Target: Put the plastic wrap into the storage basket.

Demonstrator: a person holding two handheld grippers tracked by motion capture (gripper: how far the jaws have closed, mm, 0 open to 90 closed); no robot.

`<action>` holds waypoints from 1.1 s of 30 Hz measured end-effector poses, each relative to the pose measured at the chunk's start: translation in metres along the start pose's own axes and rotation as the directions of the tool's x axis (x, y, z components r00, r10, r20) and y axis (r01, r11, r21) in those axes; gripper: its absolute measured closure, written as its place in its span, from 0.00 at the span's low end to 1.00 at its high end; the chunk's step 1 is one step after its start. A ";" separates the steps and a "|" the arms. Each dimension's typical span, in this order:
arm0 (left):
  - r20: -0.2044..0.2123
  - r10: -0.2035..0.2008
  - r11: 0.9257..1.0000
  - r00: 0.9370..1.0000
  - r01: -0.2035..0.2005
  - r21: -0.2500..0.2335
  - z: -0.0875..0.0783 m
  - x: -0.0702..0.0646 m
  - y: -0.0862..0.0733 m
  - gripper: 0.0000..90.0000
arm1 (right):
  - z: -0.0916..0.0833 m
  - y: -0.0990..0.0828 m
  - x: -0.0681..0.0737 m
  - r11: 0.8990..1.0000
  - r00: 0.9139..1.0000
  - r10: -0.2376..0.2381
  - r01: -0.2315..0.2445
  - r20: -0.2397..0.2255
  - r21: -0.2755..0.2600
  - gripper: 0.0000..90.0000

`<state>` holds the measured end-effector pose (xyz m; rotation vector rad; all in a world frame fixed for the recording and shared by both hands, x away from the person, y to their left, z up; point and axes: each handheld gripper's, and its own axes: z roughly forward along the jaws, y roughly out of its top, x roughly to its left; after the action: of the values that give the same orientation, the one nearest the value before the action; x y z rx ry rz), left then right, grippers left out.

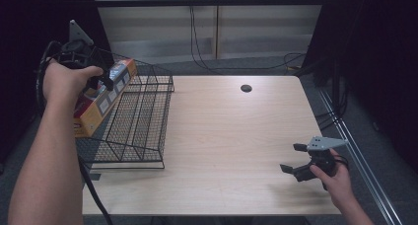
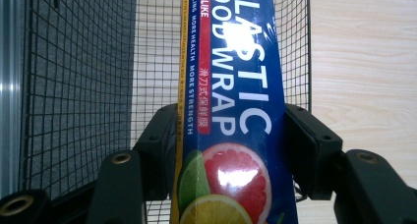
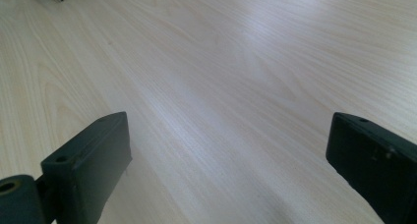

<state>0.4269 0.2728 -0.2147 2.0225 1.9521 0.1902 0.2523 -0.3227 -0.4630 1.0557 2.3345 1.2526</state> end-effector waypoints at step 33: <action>-0.043 -0.059 0.998 0.997 0.058 -0.027 0.016 0.025 -0.012 0.48 | 0.007 0.003 0.001 1.000 1.000 -0.012 0.012 -0.011 0.007 0.03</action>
<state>0.4220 0.2950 -0.2369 1.9583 2.0220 0.2468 0.2569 -0.3173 -0.4645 1.0383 2.3519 1.2502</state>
